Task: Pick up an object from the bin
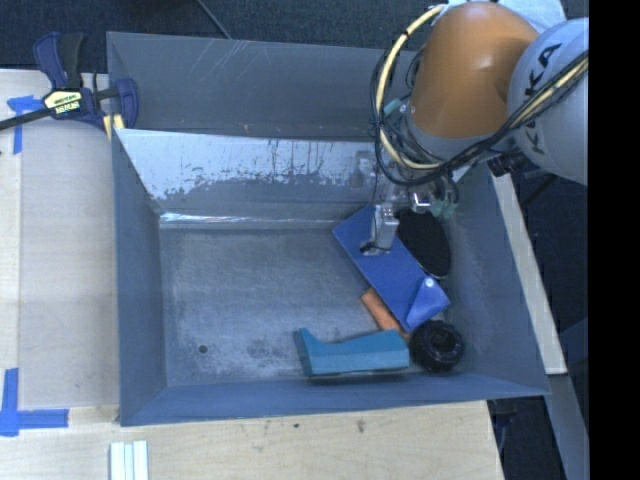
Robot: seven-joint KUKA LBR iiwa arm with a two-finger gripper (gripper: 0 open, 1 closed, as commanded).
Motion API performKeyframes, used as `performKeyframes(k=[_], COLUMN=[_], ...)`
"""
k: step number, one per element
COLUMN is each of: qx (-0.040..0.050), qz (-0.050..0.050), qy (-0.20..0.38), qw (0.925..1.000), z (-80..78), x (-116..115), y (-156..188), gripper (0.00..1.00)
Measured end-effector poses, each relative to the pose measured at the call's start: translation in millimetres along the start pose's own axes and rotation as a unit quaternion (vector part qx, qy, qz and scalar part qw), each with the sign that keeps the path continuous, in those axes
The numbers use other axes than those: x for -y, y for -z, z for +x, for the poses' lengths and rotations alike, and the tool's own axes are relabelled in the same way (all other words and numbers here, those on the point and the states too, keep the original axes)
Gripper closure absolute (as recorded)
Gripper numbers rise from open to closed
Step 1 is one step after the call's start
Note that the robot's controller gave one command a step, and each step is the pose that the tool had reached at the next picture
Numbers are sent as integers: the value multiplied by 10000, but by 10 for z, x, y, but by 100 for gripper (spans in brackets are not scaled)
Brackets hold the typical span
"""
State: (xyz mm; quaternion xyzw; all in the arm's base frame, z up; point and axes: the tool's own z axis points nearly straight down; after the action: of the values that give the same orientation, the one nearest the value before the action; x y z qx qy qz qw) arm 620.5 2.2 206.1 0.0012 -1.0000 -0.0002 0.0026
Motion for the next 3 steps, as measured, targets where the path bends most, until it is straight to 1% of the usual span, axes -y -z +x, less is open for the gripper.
performKeyframes(k=[1, 2, 3], qx=[45, 51, 23], qz=[0, -3, 1], qy=[0, -675, -1441], qw=[10000, 9977, 9896], z=[-15, 146, 313], x=[0, 168, 634], y=[54, -474, -520], gripper=[0, 0, 0])
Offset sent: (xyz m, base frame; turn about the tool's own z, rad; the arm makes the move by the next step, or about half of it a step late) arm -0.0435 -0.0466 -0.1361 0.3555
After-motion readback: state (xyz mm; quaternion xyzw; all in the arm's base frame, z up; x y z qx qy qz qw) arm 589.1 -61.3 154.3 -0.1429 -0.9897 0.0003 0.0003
